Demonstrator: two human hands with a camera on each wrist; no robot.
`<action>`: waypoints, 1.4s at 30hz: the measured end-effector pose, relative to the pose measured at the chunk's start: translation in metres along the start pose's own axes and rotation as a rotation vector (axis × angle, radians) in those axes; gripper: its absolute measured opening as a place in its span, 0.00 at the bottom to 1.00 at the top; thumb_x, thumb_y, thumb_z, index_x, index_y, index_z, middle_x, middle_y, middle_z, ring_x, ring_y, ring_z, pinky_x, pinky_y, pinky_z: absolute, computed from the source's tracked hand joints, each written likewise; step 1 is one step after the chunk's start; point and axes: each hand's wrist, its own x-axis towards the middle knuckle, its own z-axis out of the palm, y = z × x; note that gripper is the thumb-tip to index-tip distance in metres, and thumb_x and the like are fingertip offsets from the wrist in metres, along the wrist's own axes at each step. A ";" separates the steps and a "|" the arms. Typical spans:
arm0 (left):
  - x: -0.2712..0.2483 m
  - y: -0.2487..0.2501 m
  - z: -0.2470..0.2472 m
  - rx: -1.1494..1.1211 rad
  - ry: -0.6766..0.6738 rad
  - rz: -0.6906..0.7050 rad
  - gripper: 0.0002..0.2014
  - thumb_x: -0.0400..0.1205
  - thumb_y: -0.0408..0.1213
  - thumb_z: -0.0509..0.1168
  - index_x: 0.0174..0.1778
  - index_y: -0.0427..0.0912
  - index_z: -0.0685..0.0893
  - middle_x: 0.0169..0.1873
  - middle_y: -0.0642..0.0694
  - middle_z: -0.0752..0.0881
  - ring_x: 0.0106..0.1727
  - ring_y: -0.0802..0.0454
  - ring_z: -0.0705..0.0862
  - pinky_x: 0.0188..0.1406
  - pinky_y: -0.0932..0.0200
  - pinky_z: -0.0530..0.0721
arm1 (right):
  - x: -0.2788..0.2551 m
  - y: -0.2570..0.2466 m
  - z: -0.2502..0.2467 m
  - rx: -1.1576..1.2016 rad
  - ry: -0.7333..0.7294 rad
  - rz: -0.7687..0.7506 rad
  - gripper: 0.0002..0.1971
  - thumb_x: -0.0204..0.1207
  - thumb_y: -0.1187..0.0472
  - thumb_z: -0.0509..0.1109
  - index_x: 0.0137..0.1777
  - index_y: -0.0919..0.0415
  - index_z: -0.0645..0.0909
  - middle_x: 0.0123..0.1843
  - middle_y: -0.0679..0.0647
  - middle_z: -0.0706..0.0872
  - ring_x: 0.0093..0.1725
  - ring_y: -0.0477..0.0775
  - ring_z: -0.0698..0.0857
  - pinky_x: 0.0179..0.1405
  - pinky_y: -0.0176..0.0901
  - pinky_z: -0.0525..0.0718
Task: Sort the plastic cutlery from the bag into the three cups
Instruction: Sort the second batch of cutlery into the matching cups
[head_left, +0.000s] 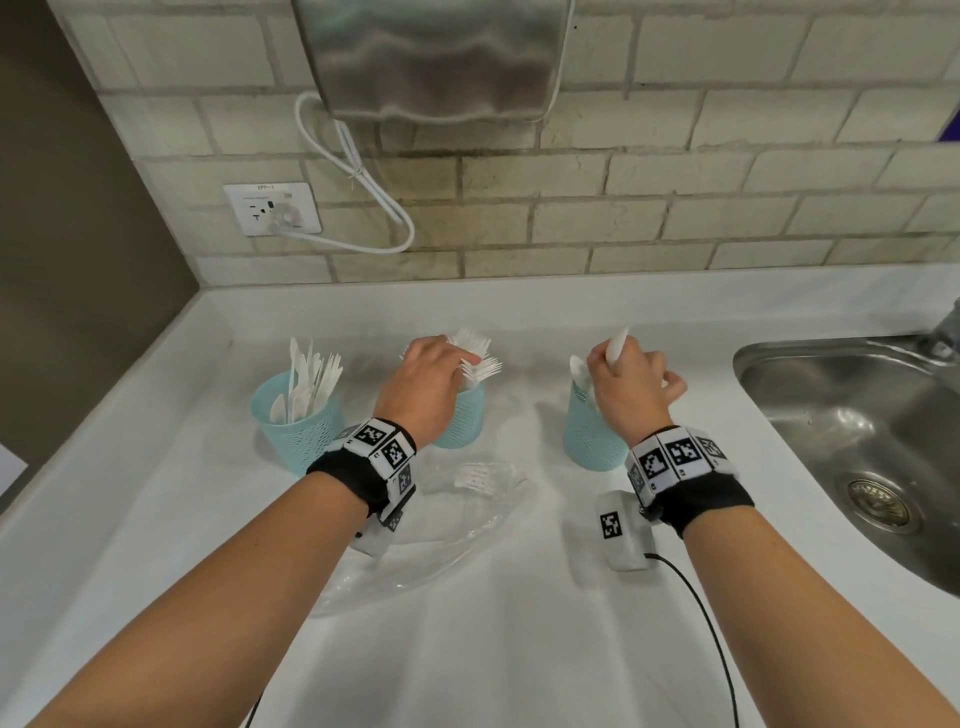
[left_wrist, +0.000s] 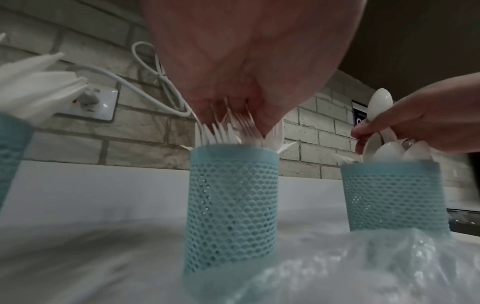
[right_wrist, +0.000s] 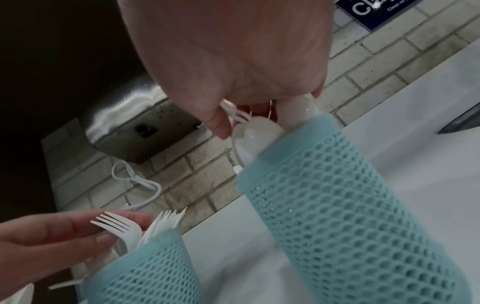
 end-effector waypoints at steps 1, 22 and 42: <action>0.000 0.001 -0.002 -0.010 -0.024 -0.012 0.17 0.84 0.30 0.56 0.66 0.46 0.81 0.67 0.48 0.80 0.75 0.49 0.66 0.74 0.59 0.64 | -0.001 0.001 0.000 0.006 -0.010 0.003 0.07 0.80 0.55 0.59 0.54 0.52 0.76 0.50 0.48 0.78 0.66 0.53 0.68 0.66 0.51 0.55; -0.140 -0.021 -0.055 0.185 -0.563 -0.458 0.28 0.73 0.34 0.68 0.69 0.50 0.72 0.64 0.48 0.73 0.67 0.50 0.71 0.66 0.52 0.76 | -0.105 -0.035 0.069 0.021 -0.596 -0.392 0.09 0.76 0.62 0.68 0.54 0.55 0.86 0.52 0.52 0.88 0.39 0.42 0.80 0.47 0.31 0.74; -0.142 -0.026 -0.042 0.456 -0.736 -0.413 0.28 0.71 0.53 0.69 0.64 0.45 0.73 0.59 0.47 0.82 0.60 0.45 0.81 0.59 0.50 0.78 | -0.140 -0.046 0.113 -0.214 -0.693 -0.351 0.22 0.69 0.65 0.74 0.60 0.59 0.69 0.61 0.59 0.74 0.53 0.60 0.81 0.52 0.48 0.80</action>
